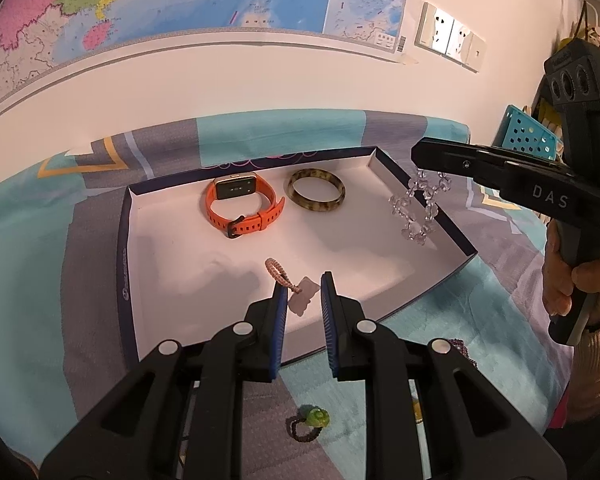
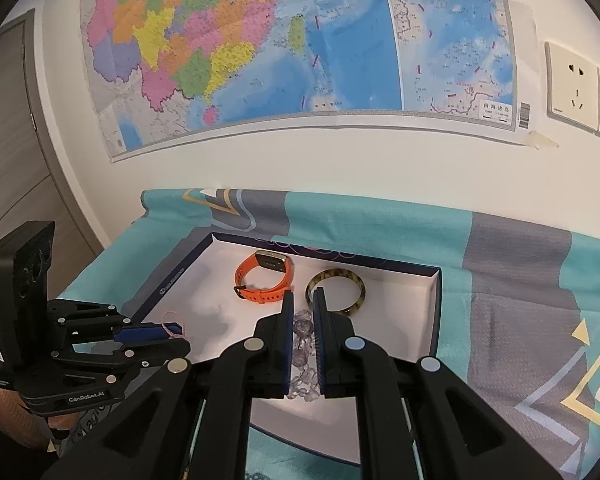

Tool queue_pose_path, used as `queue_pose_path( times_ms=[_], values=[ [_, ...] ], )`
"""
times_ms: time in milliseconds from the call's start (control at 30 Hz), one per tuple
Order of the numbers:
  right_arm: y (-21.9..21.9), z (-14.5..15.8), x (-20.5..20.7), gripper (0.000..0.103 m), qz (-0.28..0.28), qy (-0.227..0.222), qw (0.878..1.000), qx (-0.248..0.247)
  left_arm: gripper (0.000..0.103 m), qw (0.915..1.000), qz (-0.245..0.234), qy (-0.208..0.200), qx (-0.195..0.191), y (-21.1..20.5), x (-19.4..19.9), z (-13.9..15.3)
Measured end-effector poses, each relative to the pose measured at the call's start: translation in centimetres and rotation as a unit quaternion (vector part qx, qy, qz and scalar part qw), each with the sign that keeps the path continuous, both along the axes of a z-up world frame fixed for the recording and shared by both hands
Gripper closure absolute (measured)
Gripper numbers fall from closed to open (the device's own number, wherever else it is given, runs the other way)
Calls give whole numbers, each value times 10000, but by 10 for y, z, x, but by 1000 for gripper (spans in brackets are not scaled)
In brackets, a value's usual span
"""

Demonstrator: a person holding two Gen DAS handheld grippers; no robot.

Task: Organize jewelry
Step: 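Carry the crystal bracelet with the right gripper while the left gripper carries the pink clip into the box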

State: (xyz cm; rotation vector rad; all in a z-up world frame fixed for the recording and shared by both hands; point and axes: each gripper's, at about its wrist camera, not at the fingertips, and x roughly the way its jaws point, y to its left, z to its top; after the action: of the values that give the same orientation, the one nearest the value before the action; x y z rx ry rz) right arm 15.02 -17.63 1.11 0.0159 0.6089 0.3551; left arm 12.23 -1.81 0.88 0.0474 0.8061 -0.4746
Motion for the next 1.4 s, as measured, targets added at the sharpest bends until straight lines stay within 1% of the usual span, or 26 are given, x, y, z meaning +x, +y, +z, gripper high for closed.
queue_pose_path(
  times_ms=[833,1400],
  values=[
    [4,-9,24,95,-38,199,9998,-89,86,9997,117,170,92,2,23,-12],
    [11,-23,52,95,-77,347,9988,-339,86,9993,107,302,197,-5,37,-20]
  ],
)
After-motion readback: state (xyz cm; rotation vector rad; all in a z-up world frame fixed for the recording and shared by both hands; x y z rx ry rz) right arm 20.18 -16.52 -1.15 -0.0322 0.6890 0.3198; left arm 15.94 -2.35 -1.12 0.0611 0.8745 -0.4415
